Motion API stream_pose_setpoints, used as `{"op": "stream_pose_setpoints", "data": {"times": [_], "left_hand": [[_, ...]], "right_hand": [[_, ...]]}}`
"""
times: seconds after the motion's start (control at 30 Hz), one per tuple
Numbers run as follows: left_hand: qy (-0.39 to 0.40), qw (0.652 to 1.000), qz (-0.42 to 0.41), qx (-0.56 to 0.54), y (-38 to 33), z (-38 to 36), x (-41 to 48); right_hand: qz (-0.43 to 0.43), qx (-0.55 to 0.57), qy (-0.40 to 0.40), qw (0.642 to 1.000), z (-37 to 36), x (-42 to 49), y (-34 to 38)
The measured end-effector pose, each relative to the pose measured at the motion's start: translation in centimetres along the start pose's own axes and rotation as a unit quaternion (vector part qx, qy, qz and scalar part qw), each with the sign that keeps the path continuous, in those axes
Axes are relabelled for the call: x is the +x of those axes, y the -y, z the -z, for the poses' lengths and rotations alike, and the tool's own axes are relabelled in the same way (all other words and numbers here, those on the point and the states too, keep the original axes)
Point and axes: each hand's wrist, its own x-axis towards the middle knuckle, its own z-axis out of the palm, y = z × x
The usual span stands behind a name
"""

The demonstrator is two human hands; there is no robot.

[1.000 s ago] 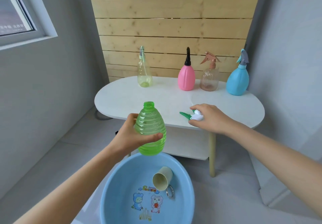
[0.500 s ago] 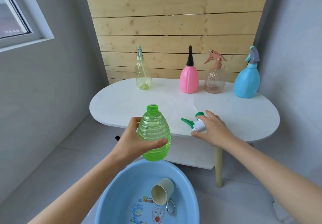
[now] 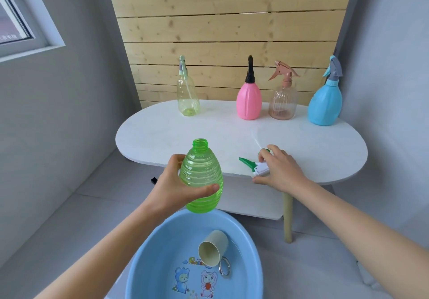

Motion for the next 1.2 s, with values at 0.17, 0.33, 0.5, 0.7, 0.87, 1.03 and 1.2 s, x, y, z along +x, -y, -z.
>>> {"op": "stream_pose_setpoints", "data": {"times": [0.17,0.33,0.5,0.7,0.87,1.03,1.2], "left_hand": [[-0.004,1.000,-0.004,0.007,-0.2,0.4,-1.0],[-0.012,1.000,-0.006,0.012,-0.2,0.8,-2.5],[-0.016,1.000,-0.011,0.016,-0.3,1.2,-3.9],[-0.016,0.999,-0.028,0.022,-0.7,2.1,-6.4],[-0.010,0.999,-0.041,0.026,-0.2,2.8,-7.6],[-0.005,0.998,-0.055,0.024,-0.2,3.0,-8.3],[-0.007,0.997,-0.065,0.027,0.3,3.0,-8.7]], "right_hand": [[0.014,-0.018,-0.020,1.000,0.2,-1.1,0.5],[0.029,0.090,-0.063,0.994,3.1,-3.1,1.9],[0.037,0.220,-0.067,0.972,7.6,-6.0,4.5],[0.049,0.338,-0.053,0.938,12.9,-10.1,7.7],[0.067,0.456,-0.077,0.884,15.7,-12.3,9.5],[0.066,0.508,-0.053,0.857,17.0,-13.5,10.4],[0.053,0.504,-0.080,0.858,16.9,-14.0,10.5]]}}
